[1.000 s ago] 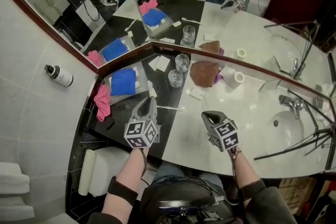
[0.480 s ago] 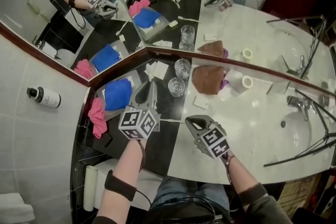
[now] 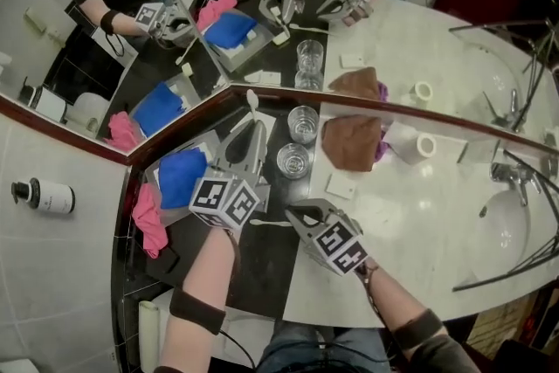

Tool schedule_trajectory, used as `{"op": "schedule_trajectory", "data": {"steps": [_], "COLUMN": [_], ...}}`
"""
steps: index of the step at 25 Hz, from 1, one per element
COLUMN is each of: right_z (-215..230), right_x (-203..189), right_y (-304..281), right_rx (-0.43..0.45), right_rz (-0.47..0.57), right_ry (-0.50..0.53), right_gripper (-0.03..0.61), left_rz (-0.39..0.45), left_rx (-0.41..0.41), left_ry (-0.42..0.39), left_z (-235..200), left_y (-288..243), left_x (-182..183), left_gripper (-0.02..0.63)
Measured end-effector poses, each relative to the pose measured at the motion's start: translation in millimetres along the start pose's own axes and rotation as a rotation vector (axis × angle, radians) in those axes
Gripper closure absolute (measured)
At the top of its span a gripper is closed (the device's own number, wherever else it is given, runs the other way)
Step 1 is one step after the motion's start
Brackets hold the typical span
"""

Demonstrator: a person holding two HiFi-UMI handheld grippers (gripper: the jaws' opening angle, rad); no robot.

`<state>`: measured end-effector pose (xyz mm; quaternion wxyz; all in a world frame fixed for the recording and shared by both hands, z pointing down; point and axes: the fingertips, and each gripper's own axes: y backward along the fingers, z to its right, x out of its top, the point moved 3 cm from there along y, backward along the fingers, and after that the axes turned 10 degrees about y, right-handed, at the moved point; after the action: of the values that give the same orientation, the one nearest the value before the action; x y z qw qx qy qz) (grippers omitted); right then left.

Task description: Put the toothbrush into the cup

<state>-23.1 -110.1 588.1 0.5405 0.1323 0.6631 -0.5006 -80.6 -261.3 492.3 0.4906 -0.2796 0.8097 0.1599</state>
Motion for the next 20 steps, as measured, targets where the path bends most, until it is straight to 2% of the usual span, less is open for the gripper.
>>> {"op": "schedule_trajectory", "data": {"steps": [14,20], "right_z": [-0.4,-0.9], "right_x": [-18.8,-20.8], "right_y": [-42.4,-49.0], "right_rx": [0.039,0.051], "right_rz": [0.001,0.016], "right_ry": [-0.007,-0.008], "right_gripper": [0.560,0.560], "left_rz": [-0.025,-0.060], "left_rx": [-0.263,-0.406], "left_ry": [-0.037,-0.063], "left_z": [4.0,7.6], "left_y": [-59.6,-75.0], "left_x": [-12.1,-16.3], "left_gripper": [0.591,0.591]}}
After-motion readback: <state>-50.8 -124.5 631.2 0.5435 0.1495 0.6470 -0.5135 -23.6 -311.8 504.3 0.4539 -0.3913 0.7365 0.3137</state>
